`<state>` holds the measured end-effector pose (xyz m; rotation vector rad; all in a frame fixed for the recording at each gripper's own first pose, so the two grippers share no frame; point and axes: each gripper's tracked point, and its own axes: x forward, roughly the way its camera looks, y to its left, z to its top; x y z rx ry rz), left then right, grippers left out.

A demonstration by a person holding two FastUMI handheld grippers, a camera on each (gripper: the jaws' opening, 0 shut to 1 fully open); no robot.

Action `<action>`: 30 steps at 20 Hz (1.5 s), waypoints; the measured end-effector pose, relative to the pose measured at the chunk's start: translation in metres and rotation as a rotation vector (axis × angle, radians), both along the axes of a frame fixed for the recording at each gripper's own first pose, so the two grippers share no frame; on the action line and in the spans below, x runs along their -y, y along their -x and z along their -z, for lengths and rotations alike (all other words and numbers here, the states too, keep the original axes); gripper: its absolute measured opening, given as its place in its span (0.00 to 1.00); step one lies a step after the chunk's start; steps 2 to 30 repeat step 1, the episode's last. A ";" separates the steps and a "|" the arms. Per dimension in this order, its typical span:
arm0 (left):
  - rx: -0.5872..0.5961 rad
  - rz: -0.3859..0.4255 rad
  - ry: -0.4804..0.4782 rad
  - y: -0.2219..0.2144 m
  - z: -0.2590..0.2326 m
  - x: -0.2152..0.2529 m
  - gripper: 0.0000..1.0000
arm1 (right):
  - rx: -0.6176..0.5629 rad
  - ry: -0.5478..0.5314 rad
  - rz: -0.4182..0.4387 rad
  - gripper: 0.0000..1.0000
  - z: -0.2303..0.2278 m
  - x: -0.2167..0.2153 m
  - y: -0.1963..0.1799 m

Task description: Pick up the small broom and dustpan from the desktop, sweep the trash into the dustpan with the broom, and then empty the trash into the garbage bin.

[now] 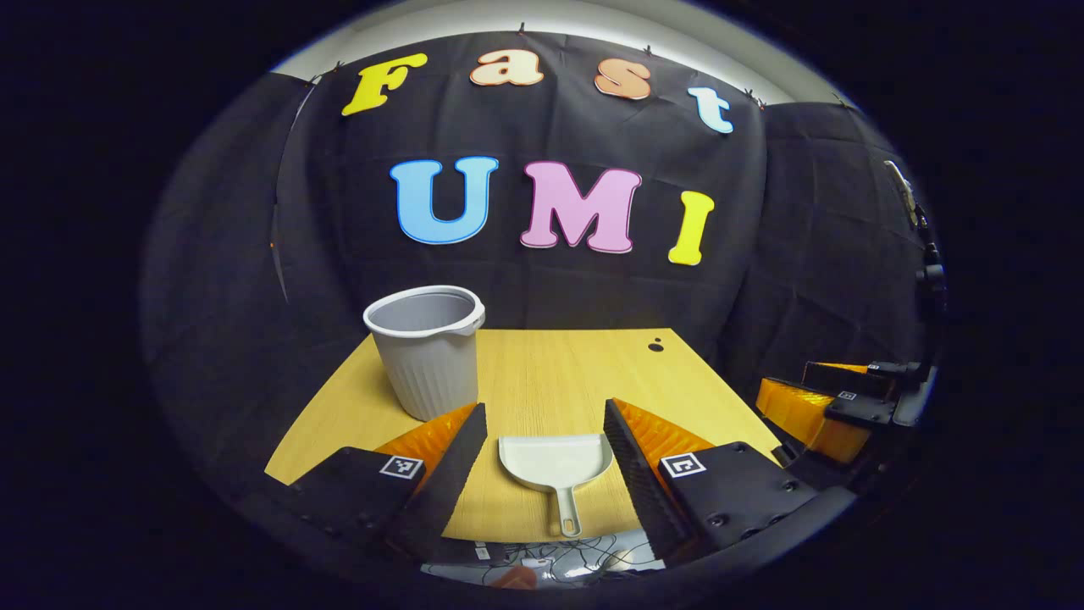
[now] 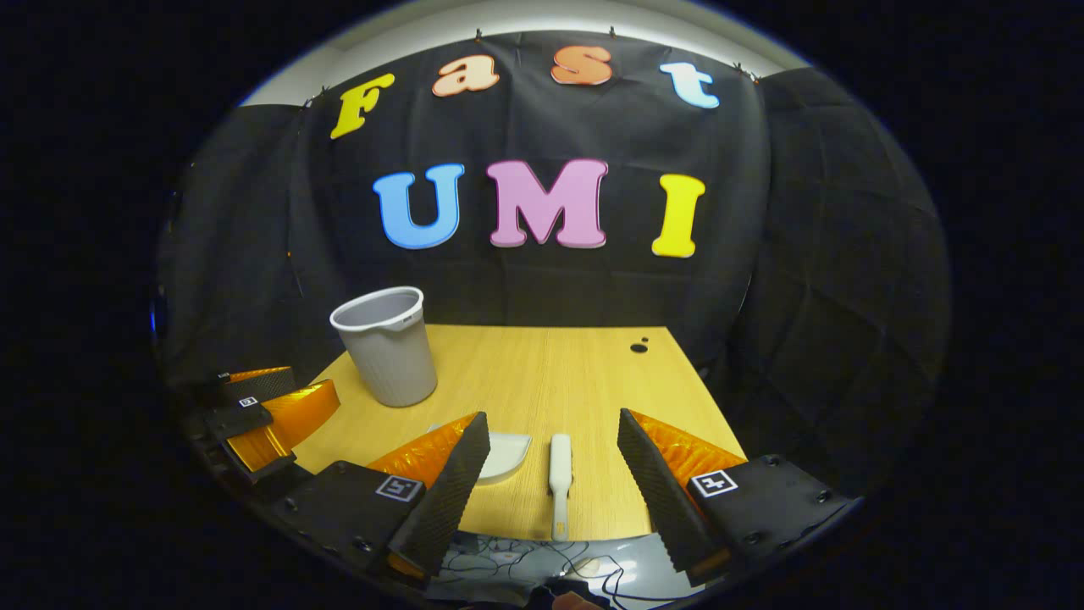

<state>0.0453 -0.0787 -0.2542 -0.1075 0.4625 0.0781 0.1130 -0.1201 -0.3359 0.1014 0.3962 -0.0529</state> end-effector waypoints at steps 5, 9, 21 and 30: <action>0.033 -0.025 0.008 0.005 -0.010 -0.004 0.84 | 0.037 -0.007 0.003 0.99 -0.015 -0.003 0.001; 0.033 -0.025 0.008 0.005 -0.010 -0.004 0.84 | 0.037 -0.007 0.003 0.99 -0.015 -0.003 0.001; 0.033 -0.025 0.008 0.005 -0.010 -0.004 0.84 | 0.037 -0.007 0.003 0.99 -0.015 -0.003 0.001; 0.033 -0.025 0.008 0.005 -0.010 -0.004 0.84 | 0.037 -0.007 0.003 0.99 -0.015 -0.003 0.001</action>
